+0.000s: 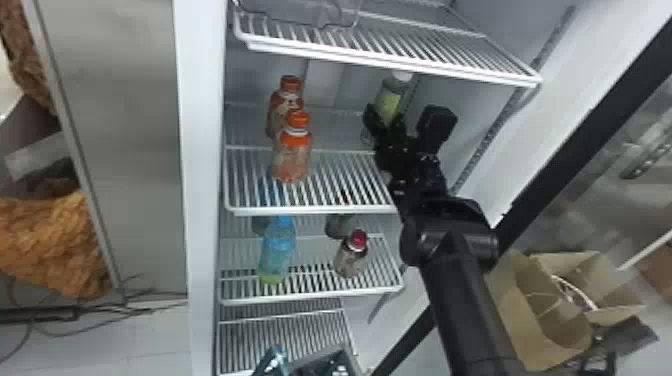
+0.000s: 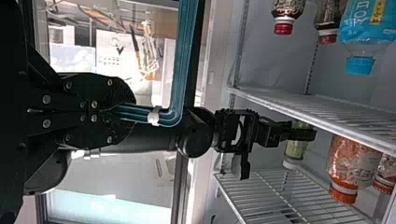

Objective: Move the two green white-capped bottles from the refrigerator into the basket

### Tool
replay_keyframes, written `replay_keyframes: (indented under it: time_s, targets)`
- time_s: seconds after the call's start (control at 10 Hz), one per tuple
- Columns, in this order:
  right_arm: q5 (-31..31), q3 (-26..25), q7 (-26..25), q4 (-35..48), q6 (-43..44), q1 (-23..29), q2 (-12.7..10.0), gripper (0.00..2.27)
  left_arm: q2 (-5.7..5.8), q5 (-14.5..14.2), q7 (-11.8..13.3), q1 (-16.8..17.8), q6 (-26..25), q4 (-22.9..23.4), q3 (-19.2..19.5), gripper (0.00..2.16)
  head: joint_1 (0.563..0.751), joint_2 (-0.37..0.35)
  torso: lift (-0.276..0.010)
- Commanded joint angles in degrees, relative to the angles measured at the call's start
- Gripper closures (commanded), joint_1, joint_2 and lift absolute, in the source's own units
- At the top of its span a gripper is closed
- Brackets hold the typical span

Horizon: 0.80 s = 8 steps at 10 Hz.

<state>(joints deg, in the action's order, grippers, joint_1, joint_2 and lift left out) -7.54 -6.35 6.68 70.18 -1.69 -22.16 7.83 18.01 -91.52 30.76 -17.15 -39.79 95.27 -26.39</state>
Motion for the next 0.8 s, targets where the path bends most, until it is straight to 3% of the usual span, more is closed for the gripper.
replay_keyframes:
  time_s: [0.0,0.7]
  targets:
    - [-0.34,0.18,0.00,3.29,-0.14,2.32,-0.01,1.07,0.01,0.00,0.00,0.00,0.14,0.00,0.00,1.22,0.695,-0.350,-0.004]
    - [-3.77,-2.33,1.67,23.40,-7.73,16.25,-0.62,1.07,-0.17,-0.23,0.00,-0.14,0.14,0.00,0.23,1.22,0.695,-0.350,-0.004]
